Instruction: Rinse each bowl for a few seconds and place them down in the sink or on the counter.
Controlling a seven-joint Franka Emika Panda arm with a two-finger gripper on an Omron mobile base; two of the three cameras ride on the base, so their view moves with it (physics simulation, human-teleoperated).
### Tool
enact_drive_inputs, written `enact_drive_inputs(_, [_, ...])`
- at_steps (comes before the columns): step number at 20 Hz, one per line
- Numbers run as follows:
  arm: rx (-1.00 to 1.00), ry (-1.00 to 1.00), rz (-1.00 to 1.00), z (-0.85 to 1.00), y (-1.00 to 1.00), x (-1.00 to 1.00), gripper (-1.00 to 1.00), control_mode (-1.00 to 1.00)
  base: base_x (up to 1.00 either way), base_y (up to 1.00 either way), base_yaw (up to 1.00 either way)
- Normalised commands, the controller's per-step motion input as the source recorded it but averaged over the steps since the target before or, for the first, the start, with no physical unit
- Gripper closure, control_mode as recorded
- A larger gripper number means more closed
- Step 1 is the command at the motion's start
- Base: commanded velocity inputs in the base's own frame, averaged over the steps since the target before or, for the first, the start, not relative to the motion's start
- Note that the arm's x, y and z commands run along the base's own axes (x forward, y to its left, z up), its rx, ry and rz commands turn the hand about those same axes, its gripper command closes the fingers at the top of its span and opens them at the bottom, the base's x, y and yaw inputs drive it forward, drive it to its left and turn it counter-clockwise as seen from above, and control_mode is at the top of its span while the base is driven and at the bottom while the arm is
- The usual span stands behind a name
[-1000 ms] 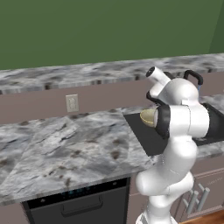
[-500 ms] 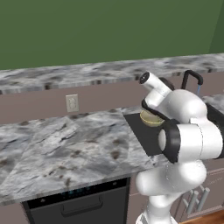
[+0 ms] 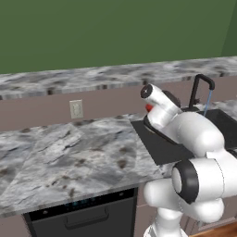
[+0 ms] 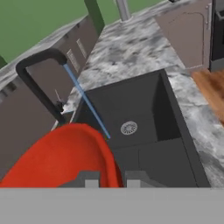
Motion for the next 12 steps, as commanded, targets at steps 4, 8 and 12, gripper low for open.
enact_drive_inputs(4, [0.0, -0.02, 0.15, 0.07, 0.55, -0.2, 1.0, -1.0, 0.0, 0.0, 0.0])
enact_drive_inputs(8, [0.03, 0.0, 0.17, 0.09, 0.56, -0.09, 1.0, -1.0, 0.0, 0.0, 0.0])
enact_drive_inputs(12, [0.08, 0.06, 0.18, 0.17, 0.45, -0.01, 1.0, -1.0, 0.0, 0.0, 0.0])
